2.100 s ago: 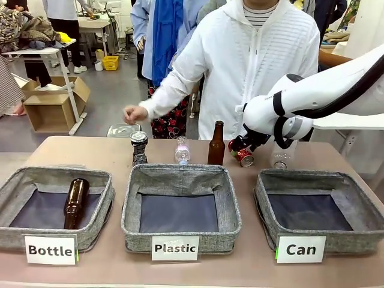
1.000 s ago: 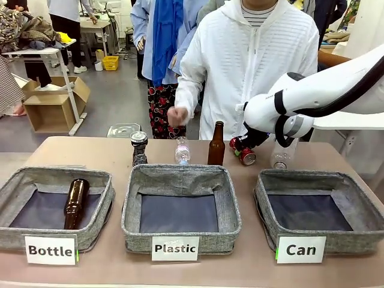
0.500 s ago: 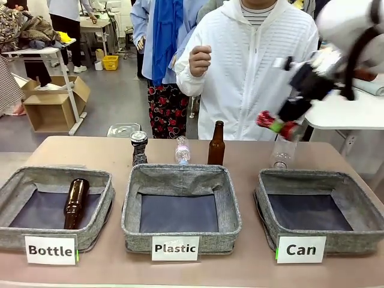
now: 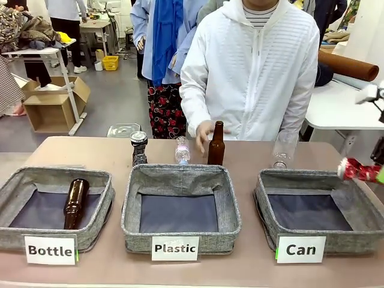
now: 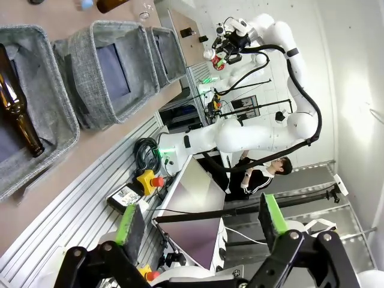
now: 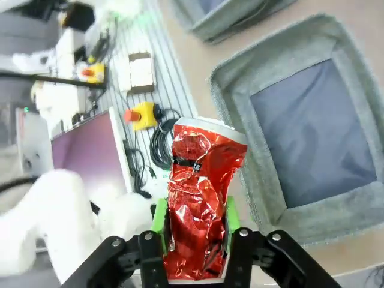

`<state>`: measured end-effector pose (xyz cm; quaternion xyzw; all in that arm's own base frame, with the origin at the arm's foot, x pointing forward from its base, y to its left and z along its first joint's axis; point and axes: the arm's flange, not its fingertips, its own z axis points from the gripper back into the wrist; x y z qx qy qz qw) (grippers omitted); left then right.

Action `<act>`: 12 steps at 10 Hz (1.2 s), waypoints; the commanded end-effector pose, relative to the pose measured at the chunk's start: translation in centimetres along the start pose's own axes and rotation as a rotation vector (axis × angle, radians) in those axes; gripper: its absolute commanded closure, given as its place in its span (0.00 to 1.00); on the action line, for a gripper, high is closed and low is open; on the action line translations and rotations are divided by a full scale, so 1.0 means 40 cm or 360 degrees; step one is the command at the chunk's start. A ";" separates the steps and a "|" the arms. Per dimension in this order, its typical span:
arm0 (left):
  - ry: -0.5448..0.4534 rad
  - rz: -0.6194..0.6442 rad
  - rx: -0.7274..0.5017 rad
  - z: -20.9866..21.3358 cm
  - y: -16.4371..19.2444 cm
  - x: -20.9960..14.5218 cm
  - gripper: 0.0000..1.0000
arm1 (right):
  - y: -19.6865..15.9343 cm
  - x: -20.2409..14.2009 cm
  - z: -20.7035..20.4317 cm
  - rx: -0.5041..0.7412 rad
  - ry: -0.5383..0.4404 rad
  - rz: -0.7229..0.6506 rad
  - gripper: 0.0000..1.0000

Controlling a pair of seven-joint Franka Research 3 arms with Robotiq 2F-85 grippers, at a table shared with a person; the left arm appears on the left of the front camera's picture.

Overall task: Sort the can waste into the basket.
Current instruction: Pick up the can waste from the table and place it in the right Fabric basket.

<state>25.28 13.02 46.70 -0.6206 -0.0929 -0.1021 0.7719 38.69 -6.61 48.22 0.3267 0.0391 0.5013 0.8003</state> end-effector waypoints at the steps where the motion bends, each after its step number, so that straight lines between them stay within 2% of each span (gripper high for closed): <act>1: -0.0017 -0.0009 -0.0009 -0.001 -0.002 0.004 0.00 | -0.035 -0.008 -0.013 -0.0016 -0.0034 0.0131 1.00; 3: -0.0017 -0.0009 -0.0009 -0.001 -0.002 0.004 0.00 | -0.045 -0.010 -0.012 -0.0060 -0.0111 0.0141 1.00; 5: -0.0017 -0.0009 -0.0009 -0.001 -0.002 0.004 0.00 | -0.062 0.006 -0.008 -0.0195 -0.0223 0.0117 1.00; 6: -0.0017 -0.0009 -0.0009 -0.001 -0.002 0.004 0.00 | -0.069 0.016 -0.006 -0.0240 -0.0246 0.0082 0.42; 7: -0.0017 -0.0009 -0.0009 -0.001 -0.002 0.004 0.00 | -0.073 0.020 -0.008 -0.0245 -0.0217 0.0129 0.01; 12: -0.0017 -0.0009 -0.0009 -0.001 -0.002 0.004 0.00 | -0.089 0.025 -0.006 -0.0209 -0.0291 0.0129 0.00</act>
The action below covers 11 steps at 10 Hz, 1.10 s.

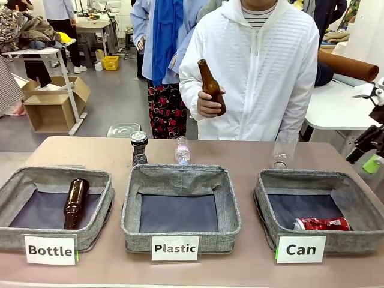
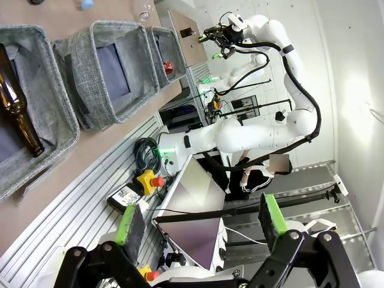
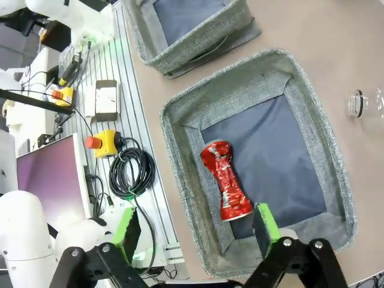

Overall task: Sort the can waste into the basket.
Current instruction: Pick up the can waste from the table and place it in the right Fabric basket.

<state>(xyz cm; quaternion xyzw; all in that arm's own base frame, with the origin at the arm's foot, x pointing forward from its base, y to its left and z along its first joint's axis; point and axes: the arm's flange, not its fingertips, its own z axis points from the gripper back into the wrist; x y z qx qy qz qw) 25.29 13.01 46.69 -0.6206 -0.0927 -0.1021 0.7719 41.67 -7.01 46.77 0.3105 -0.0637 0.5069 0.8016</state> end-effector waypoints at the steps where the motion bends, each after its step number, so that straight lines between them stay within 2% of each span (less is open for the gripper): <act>1: -0.0017 -0.0009 -0.0008 -0.001 -0.002 0.003 0.00 | -0.011 0.007 -0.008 0.0029 -0.0171 -0.0021 0.00; 2: -0.0017 -0.0009 -0.0008 -0.001 -0.002 0.003 0.00 | -0.014 0.009 -0.003 0.0065 -0.0322 -0.0065 0.00; 3: -0.0017 -0.0009 -0.0008 -0.001 -0.002 0.003 0.00 | -0.014 0.010 0.010 0.0113 -0.0618 -0.0278 0.00; 4: -0.0017 -0.0009 -0.0008 -0.001 -0.002 0.003 0.00 | -0.014 0.007 0.028 0.0211 -0.1027 -0.0718 0.00; 5: -0.0017 -0.0009 -0.0008 -0.001 -0.002 0.003 0.00 | -0.013 0.002 0.040 0.0378 -0.1500 -0.0927 0.00; 6: -0.0017 -0.0009 -0.0008 -0.001 -0.002 0.003 0.00 | -0.018 -0.007 0.041 0.0681 -0.1623 -0.1029 0.00; 7: -0.0017 -0.0009 -0.0008 -0.001 -0.002 0.003 0.00 | -0.039 -0.014 0.036 0.0839 -0.1675 -0.1249 0.00; 8: 0.0001 0.0000 0.0000 -0.001 0.000 0.000 0.00 | -0.065 -0.019 0.025 0.0823 -0.1666 -0.1376 0.00; 9: -0.0111 -0.0094 -0.0062 0.087 -0.064 -0.023 0.00 | -0.030 -0.019 0.044 0.0525 -0.0979 -0.0768 0.00; 11: -0.0334 -0.0287 -0.0210 0.259 -0.160 -0.087 0.00 | -0.030 -0.019 0.044 0.0525 -0.0979 -0.0768 0.00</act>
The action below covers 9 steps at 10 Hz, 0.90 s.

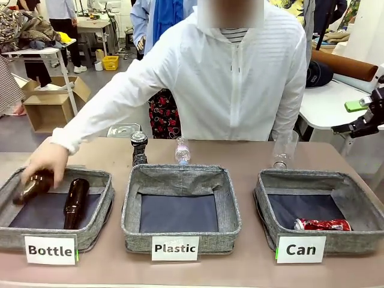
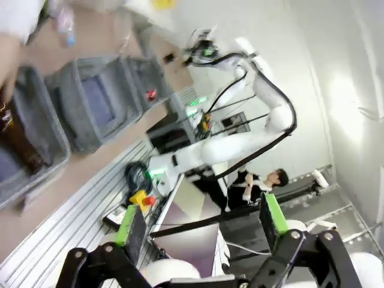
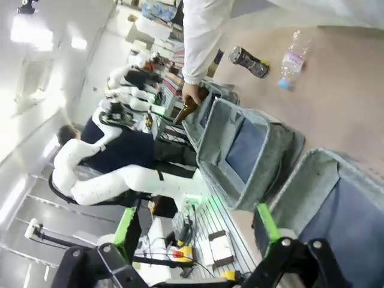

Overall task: Sort the can waste into the basket.
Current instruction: Pick up the can waste from the table and place it in the right Fabric basket.

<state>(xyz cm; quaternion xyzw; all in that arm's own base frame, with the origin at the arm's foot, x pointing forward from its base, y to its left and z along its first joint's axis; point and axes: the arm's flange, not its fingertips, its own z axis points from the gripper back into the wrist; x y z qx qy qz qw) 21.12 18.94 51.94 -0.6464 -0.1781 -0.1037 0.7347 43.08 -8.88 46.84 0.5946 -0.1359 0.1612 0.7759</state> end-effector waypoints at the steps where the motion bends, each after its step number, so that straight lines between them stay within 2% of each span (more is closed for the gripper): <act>1: -0.0258 -0.0132 -0.0081 0.146 -0.063 -0.014 0.00 | 0.014 -0.003 0.005 -0.0042 0.0051 0.0095 0.00; 2: -0.0334 -0.0139 -0.0030 0.177 -0.066 -0.044 0.00 | 0.014 -0.003 0.005 -0.0042 0.0051 0.0095 0.00; 4: -0.0443 -0.0180 -0.0071 0.213 -0.068 -0.091 0.00 | 0.014 -0.003 0.005 -0.0042 0.0051 0.0095 0.00; 6: -0.0402 -0.0195 -0.0057 0.183 -0.075 -0.081 0.00 | 0.014 -0.003 0.005 -0.0042 0.0051 0.0095 0.00; 9: -0.0160 -0.0145 -0.0044 0.073 -0.065 -0.009 0.00 | 0.014 -0.003 0.005 -0.0042 0.0051 0.0095 0.00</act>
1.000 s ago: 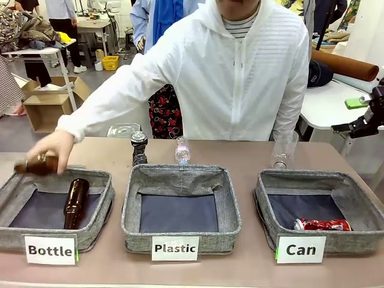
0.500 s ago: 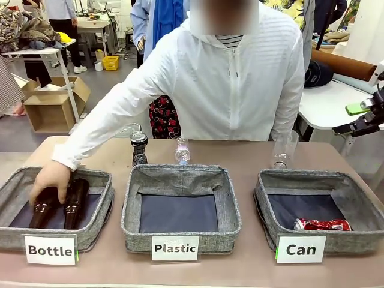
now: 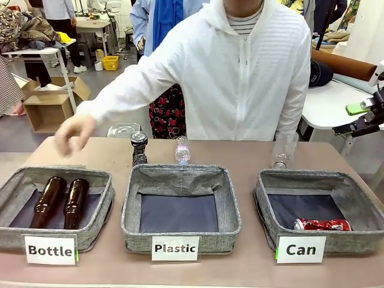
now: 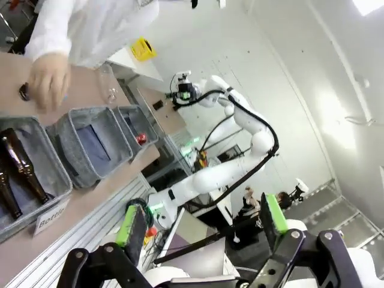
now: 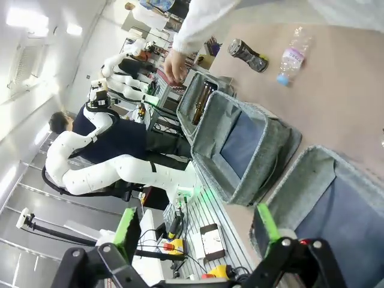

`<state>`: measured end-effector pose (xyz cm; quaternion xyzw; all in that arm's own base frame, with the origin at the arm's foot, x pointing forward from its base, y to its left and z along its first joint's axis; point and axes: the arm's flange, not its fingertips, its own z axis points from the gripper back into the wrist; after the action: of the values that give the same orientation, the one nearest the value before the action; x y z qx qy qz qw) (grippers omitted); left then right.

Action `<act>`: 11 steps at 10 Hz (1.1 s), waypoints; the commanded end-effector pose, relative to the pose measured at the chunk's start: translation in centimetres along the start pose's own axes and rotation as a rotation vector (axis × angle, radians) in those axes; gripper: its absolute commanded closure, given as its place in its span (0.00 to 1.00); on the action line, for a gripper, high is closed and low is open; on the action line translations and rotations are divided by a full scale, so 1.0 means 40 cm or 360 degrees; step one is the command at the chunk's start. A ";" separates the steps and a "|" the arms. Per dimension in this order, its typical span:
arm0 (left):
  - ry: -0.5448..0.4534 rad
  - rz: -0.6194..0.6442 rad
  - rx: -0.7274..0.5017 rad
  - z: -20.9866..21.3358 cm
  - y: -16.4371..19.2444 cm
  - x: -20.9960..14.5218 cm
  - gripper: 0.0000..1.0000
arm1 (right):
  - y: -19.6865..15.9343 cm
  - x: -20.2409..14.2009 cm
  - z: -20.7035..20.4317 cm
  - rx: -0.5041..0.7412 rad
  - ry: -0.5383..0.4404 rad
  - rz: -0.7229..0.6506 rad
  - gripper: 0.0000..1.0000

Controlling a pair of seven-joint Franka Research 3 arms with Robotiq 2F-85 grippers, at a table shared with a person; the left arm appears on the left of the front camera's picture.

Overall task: Sort the can waste into the basket.
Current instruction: Pick up the can waste from the table and place it in the right Fabric basket.

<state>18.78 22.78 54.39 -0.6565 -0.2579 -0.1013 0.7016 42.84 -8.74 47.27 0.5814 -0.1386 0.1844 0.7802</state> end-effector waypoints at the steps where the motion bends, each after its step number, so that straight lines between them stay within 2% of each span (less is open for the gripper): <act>1: 0.0171 0.0082 0.0022 -0.088 0.019 0.014 0.00 | 0.002 -0.002 0.006 -0.0010 0.0004 0.0028 0.00; 5: 0.0620 0.0304 0.0160 -0.314 0.125 0.037 0.00 | 0.002 -0.002 0.006 -0.0010 0.0004 0.0028 0.00; 6: 0.0657 0.0344 0.0232 -0.358 0.148 0.039 0.00 | 0.002 -0.002 0.006 -0.0010 0.0004 0.0028 0.00; 7: 0.0625 0.0391 0.0366 -0.384 0.158 0.035 0.00 | 0.002 -0.002 0.006 -0.0010 0.0004 0.0028 0.00; 8: 0.0609 0.0310 0.0156 -0.337 0.148 0.039 0.00 | 0.002 -0.002 0.006 -0.0010 0.0004 0.0028 0.00; 11: 0.0609 0.0310 0.0156 -0.337 0.148 0.039 0.00 | 0.002 -0.002 0.006 -0.0010 0.0004 0.0028 0.00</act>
<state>26.21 10.50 49.69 -0.6085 -0.0595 -0.1331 0.7801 42.84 -8.77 47.26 0.5814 -0.1387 0.1841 0.7803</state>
